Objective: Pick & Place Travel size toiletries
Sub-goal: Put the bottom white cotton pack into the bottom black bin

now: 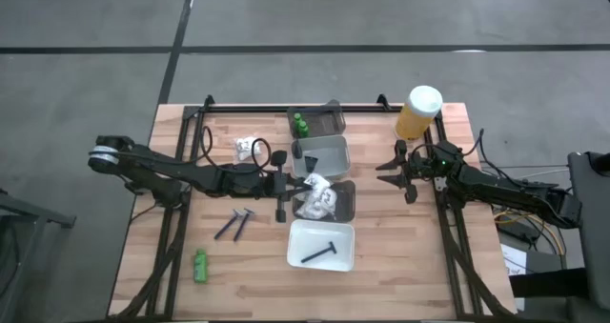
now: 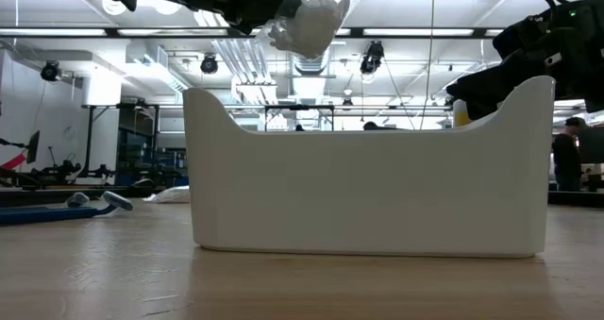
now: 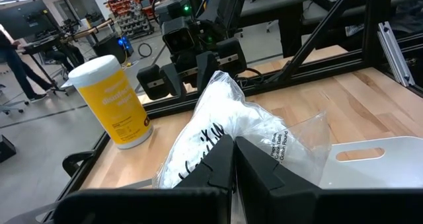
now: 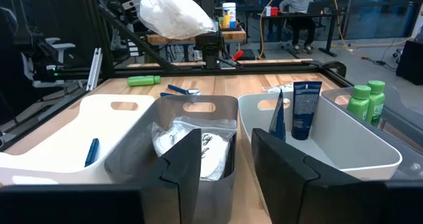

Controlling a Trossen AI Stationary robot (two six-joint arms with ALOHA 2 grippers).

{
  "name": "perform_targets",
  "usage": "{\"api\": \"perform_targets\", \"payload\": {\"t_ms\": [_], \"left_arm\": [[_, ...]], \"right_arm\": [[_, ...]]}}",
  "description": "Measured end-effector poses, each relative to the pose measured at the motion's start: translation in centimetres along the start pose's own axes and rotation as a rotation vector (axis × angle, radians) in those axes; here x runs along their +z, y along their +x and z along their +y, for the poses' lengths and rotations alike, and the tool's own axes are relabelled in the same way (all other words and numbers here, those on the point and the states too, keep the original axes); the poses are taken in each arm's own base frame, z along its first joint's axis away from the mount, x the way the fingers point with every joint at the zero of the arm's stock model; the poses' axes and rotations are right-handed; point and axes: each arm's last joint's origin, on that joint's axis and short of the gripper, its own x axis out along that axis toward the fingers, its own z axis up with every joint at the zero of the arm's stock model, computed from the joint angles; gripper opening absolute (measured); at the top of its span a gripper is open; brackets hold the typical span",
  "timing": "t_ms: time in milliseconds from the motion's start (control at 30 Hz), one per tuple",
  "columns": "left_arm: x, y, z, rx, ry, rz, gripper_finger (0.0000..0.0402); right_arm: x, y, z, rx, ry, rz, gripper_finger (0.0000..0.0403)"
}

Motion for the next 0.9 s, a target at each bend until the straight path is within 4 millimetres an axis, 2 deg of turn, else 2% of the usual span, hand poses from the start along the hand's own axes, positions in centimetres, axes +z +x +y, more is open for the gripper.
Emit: {"api": "perform_targets", "payload": {"t_ms": [900], "left_arm": [[-0.08,0.09,0.52,0.022,0.0,0.001,0.0019]], "right_arm": [[0.0,0.0,0.0,0.0,0.0,0.0,0.0195]]}}
